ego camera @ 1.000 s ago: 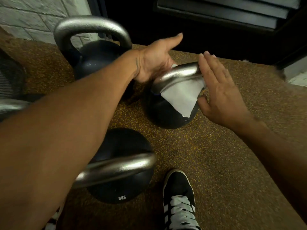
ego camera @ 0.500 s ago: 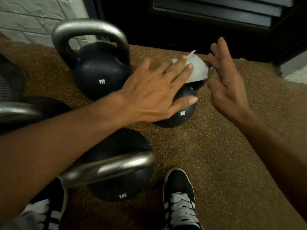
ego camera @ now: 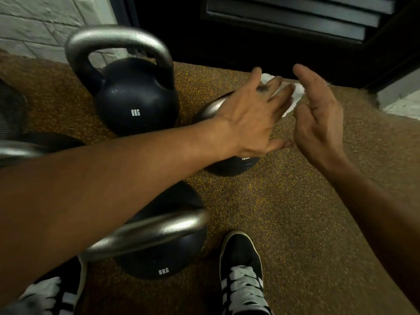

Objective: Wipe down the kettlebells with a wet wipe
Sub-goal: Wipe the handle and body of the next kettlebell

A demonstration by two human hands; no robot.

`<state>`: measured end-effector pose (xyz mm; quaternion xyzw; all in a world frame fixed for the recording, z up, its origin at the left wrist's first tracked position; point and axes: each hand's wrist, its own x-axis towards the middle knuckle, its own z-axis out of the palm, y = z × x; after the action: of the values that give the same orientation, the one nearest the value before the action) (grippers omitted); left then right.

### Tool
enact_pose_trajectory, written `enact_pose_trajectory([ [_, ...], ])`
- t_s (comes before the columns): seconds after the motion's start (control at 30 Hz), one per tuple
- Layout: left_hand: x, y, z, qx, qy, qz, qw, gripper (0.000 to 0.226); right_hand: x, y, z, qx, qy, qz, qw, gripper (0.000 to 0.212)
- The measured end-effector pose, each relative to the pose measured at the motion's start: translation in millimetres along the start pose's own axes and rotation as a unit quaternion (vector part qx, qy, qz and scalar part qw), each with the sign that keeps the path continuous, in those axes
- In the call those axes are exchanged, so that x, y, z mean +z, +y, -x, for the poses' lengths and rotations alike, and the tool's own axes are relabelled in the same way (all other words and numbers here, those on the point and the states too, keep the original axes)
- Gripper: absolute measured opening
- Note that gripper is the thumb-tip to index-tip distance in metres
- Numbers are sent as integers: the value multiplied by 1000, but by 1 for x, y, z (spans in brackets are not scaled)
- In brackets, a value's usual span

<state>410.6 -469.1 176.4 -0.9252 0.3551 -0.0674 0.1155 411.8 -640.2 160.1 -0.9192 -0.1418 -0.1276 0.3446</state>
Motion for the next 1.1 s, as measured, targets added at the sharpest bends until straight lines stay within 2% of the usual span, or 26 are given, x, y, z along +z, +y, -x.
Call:
enact_pose_trajectory([
  [0.1,-4,-9,3,5,33,15,999,92,-3,0,2,4,-13,10,1000,60],
  [0.23,4,-30,47,-13,58,48,997,79,-2,-6,7,1,-38,14,999,58],
  [0.33,16,-33,77,-15,90,85,992,72,4,-17,8,14,0,23,1000,49],
  [0.4,22,-33,85,-31,112,120,986,66,11,-25,13,96,51,-35,993,36],
  [0.47,25,-32,86,-55,154,175,971,54,17,-38,18,241,44,-194,950,38],
  [0.57,23,-31,80,-88,207,238,945,38,25,-50,25,403,-70,-367,835,37],
  [0.67,18,-32,76,-129,251,280,917,29,32,-58,27,465,-124,-467,742,48],
  [0.73,17,-34,75,-161,260,316,898,24,34,-64,25,473,-127,-496,717,42],
  [0.8,16,-35,76,-198,249,347,882,20,32,-70,23,479,-126,-500,711,27],
  [0.9,7,-33,81,-268,225,437,828,24,25,-78,20,452,-139,-471,745,10],
  [1.0,-7,-31,90,-331,193,528,758,30,16,-86,17,407,-167,-445,780,10],
  [1.1,-17,-27,101,-367,173,564,719,26,8,-95,15,373,-189,-418,806,18],
])
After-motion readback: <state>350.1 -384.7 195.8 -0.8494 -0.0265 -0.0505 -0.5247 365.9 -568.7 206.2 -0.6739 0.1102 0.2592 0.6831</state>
